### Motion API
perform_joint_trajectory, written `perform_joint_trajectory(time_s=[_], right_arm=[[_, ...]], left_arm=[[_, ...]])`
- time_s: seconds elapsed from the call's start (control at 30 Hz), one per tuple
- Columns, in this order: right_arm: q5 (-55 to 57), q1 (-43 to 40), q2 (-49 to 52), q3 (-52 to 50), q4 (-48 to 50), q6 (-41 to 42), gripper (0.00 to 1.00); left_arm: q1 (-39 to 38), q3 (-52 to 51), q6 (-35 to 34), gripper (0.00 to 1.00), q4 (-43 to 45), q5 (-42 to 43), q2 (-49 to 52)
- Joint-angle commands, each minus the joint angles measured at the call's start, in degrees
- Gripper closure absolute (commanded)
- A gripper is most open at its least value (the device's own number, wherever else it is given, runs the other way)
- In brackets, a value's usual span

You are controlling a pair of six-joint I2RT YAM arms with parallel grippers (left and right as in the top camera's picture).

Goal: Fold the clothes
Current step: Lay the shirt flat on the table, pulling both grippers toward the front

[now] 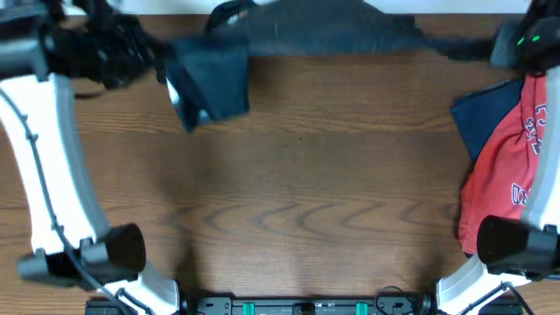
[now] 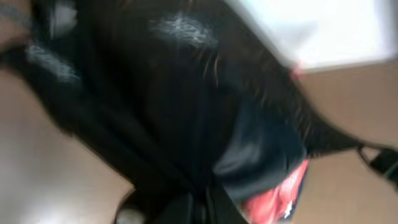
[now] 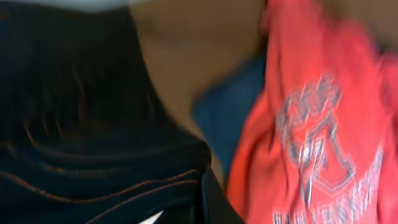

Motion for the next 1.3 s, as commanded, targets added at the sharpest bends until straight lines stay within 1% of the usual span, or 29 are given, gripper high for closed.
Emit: perform_joint_trajectory(time_s=[0.0, 0.1, 0.27, 0.3, 0.4, 0.53, 0.63, 0.73, 0.83, 0.97, 1.13, 1.27], right_arm=[[4.5, -1.8, 0.3, -7.3, -2.0, 1.1, 0.99], [4.5, -1.9, 0.3, -15.4, -3.0, 1.1, 0.99], [4.5, -2.4, 0.3, -28.0, -3.5, 4.2, 0.99], [4.3, -2.6, 0.3, -30.6, -3.5, 4.6, 0.99], [4.2, -2.7, 0.2, -35.8, -3.5, 6.4, 0.99], [1.0, -2.7, -0.4, -43.7, -2.3, 6.7, 0.99], [-1.0, -2.7, -1.7, -49.6, 0.4, 6.8, 0.99], [-1.5, -2.8, -4.0, -55.3, 3.1, 7.9, 0.99], [-1.6, -3.0, -6.7, -59.1, 5.7, 8.5, 0.99], [-2.2, -3.0, -9.1, -59.5, 9.3, 8.6, 0.99], [-6.3, -2.9, -9.7, -59.6, 19.2, 8.6, 0.99], [-9.1, -2.9, -9.6, -59.6, 28.3, 8.6, 0.99]], left_arm=[[-0.9, -5.3, 10.6, 0.94, -4.2, -8.1, 1.3], [-2.0, -13.0, 12.3, 0.94, -5.6, -8.6, 1.4], [-3.2, -27.0, 15.6, 0.94, -6.6, -8.6, 1.4], [-3.2, -31.6, 16.5, 0.94, -6.6, -8.6, 1.2], [-2.7, -38.6, 18.5, 0.94, -6.4, -9.0, 0.5], [-2.1, -47.1, 18.4, 0.94, -3.6, -9.7, -2.1], [-2.1, -52.3, 17.9, 0.94, -1.5, -9.7, -5.4], [-2.1, -57.0, 15.5, 0.94, 0.2, -12.1, -10.1], [-2.1, -60.4, 10.8, 0.94, 2.4, -17.6, -15.4], [-2.1, -61.4, 7.8, 0.94, 7.0, -17.8, -20.3], [-2.1, -61.4, 1.7, 0.94, 18.5, -16.2, -20.9], [-2.1, -61.4, 0.7, 0.94, 28.9, -13.2, -19.2]])
